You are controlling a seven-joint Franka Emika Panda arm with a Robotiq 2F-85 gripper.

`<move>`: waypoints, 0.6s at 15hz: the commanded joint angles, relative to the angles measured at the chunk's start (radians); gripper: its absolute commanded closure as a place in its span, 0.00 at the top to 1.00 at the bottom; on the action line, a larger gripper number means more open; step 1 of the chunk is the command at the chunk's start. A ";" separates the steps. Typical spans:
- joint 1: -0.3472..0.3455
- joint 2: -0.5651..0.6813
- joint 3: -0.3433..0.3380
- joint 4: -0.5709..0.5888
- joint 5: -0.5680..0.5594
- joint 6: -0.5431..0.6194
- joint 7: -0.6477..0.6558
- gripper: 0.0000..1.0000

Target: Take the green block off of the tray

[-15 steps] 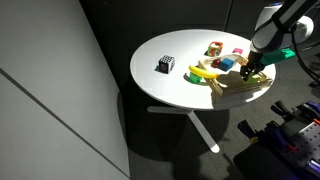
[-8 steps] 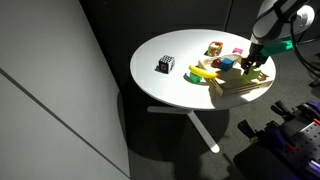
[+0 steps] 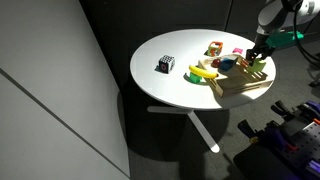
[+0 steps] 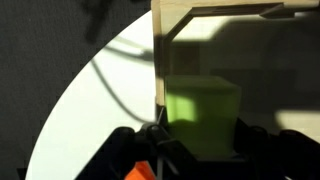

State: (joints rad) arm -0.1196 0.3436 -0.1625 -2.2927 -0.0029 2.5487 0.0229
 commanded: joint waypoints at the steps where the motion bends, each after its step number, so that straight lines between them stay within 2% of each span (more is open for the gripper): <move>1: -0.023 -0.002 -0.020 0.038 0.002 -0.041 0.035 0.28; 9: -0.053 0.058 -0.057 0.078 0.005 -0.034 0.079 0.28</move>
State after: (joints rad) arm -0.1597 0.3633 -0.2165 -2.2579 -0.0029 2.5428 0.0755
